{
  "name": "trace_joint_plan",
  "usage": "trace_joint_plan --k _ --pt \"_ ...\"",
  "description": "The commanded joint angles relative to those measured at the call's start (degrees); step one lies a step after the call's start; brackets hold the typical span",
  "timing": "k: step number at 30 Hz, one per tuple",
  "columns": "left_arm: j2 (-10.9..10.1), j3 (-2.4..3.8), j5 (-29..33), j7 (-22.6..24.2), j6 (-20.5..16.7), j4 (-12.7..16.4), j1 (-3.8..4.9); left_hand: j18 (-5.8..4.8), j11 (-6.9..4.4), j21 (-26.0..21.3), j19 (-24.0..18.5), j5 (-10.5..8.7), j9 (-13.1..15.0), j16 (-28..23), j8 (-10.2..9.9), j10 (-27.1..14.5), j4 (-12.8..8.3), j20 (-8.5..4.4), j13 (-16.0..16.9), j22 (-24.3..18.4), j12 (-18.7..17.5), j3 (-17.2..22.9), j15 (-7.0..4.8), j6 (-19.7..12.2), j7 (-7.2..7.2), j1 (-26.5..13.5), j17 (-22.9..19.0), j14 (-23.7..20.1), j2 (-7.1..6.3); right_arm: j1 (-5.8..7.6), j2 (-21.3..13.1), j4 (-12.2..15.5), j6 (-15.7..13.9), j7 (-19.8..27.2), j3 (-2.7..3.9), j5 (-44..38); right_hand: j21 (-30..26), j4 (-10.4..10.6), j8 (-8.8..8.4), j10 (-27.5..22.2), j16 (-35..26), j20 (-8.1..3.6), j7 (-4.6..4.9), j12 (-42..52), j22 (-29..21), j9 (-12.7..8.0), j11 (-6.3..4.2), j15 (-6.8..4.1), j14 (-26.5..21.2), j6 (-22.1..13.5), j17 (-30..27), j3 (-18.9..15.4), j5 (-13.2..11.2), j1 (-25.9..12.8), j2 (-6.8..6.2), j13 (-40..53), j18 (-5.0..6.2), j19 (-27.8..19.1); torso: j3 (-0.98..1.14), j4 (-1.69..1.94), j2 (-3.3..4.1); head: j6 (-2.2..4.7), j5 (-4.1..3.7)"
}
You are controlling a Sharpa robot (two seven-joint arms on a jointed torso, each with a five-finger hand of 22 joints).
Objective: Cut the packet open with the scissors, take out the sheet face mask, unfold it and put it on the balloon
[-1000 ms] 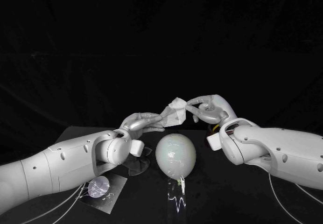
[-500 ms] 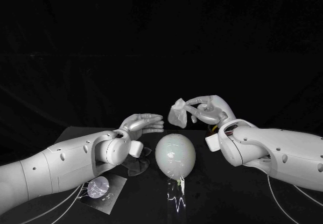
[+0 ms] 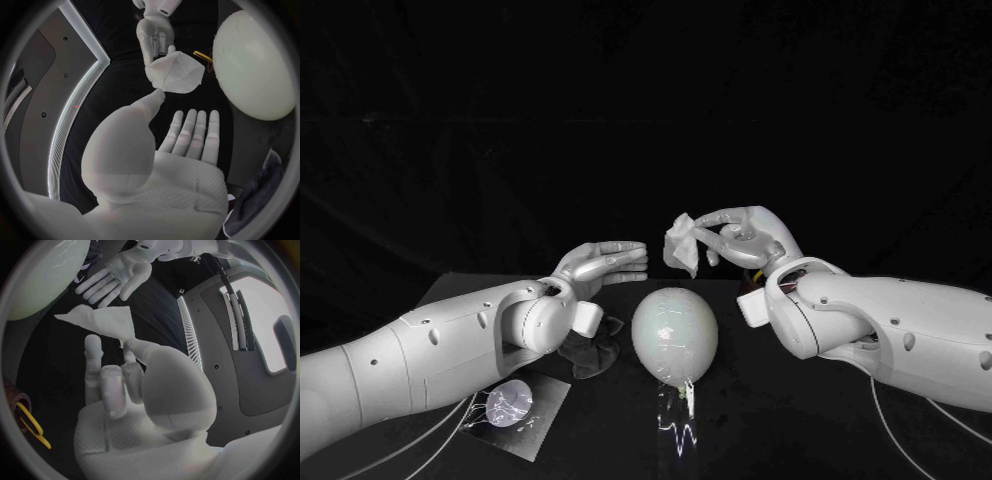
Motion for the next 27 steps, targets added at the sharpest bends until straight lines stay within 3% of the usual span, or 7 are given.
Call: trace_joint_plan --k 1,3,6,12,14,21,27 --pt "0.61 0.08 -1.32 2.74 1.96 -0.78 0.05 -0.78 -0.74 -1.14 0.5 -0.07 -0.35 -1.18 0.04 -1.09 -0.04 -0.01 -0.6 -0.95 0.26 -1.88 0.14 -0.56 -0.13 1.64 -0.85 -0.96 0.76 -0.01 -0.04 0.25 0.58 0.48 0.02 0.29 0.32 -0.15 0.23 1.55 0.36 0.19 0.1 0.34 1.41 0.11 0.1 -0.19 2.26 0.39 6.89 0.35 0.2 -0.01 0.55 6.29 0.8 0.02 -0.02 0.04 0.02 -0.07 0.06" --pt "1.09 0.08 -1.66 2.93 2.05 -1.44 0.05 -0.8 -1.34 -1.52 0.65 -0.08 -0.49 -1.53 0.2 -1.32 -0.03 -0.03 -0.81 -1.3 0.51 -2.51 0.35 -0.57 -0.08 2.13 -1.15 -1.06 1.22 -0.02 -0.02 0.38 0.63 0.45 0.02 0.41 0.32 -0.15 0.23 1.55 0.36 0.19 0.1 0.34 1.41 0.11 0.1 -0.19 2.26 0.39 6.89 0.35 0.2 -0.01 0.55 6.29 0.8 0.02 -0.03 0.06 0.02 -0.04 0.09" --pt "2.16 0.1 -2.29 3.14 2.11 -2.79 0.06 -1.09 -4.92 -2.41 0.93 -0.09 -0.85 -3.37 0.57 -2.07 -0.56 0.01 -1.39 -2.09 0.8 -3.06 1.38 -0.55 0.63 3.86 -2.37 -2.94 2.35 -0.05 0.06 0.72 0.72 0.44 0.02 0.56 0.32 -0.15 0.23 1.55 0.36 0.19 0.1 0.34 1.41 0.11 0.1 -0.19 2.26 0.39 6.89 0.35 0.2 -0.01 0.55 6.29 0.8 0.02 -0.02 0.04 -0.01 0.01 0.15" --pt "4.24 0.13 -4.09 3.06 2.81 -5.11 0.07 -1.16 -6.45 -3.86 -0.54 -0.1 -1.38 -6.23 0.75 -3.78 -1.16 -0.1 -1.99 -3.3 0.57 -3.71 1.19 -1.01 0.42 4.93 -4.07 -6.77 2.86 -0.14 0.13 1.39 0.82 0.51 0.03 0.71 0.25 -0.2 0.25 1.61 0.39 0.19 0.1 0.47 1.39 0.12 0.1 -0.19 2.3 0.4 6.96 0.36 0.2 0.0 0.55 6.41 0.81 -0.04 0.0 -0.01 -0.02 0.04 0.34" --pt "5.05 0.14 -4.81 2.87 3.14 -6.07 0.07 -1.16 -7.32 -4.91 -1.96 -0.06 -2.86 -8.72 -0.63 -5.9 -0.83 -0.13 -2.14 -4.18 -0.13 -5.61 0.81 -4.14 -0.59 4.74 -5.47 -10.27 2.68 -0.18 0.16 1.6 0.85 0.53 0.03 0.8 0.25 -0.2 0.25 1.61 0.39 0.19 0.1 0.47 1.39 0.12 0.1 -0.19 2.3 0.4 6.96 0.36 0.2 0.0 0.55 6.41 0.81 -0.04 0.02 -0.01 -0.03 0.05 0.4" --pt "6.56 0.16 -6.56 1.96 5.72 -7.65 0.08 -1.04 -8.02 -5.85 -3.36 -0.1 -3.72 -9.89 -1.2 -6.74 -0.5 -0.2 -2.07 -5.02 -0.16 -7.9 0.13 -5.43 -0.84 5.22 -6.16 -11.55 2.76 -0.24 0.22 2.07 0.96 0.59 0.03 0.93 0.33 -0.24 0.27 1.59 0.4 0.2 0.09 0.43 1.42 0.13 0.1 -0.19 2.31 0.42 6.98 0.39 0.19 0.01 0.55 6.37 0.8 0.0 0.04 -0.04 0.02 0.06 0.43" --pt "6.94 0.17 -7.25 2.15 9.39 -7.5 0.07 -0.63 -7.63 -6.5 -3.73 -0.08 -2.71 -8.66 0.72 -3.69 0.16 -0.22 -1.75 -5.62 1.42 -10.44 -0.2 -1.23 -0.18 5.34 -5.62 -8.44 3.38 -0.26 0.22 2.08 1.05 0.53 0.03 1.01 0.33 -0.24 0.27 1.59 0.4 0.2 0.09 0.43 1.42 0.13 0.1 -0.19 2.31 0.42 6.98 0.39 0.19 0.01 0.55 6.37 0.8 0.0 0.01 -0.01 0.01 0.0 0.42"
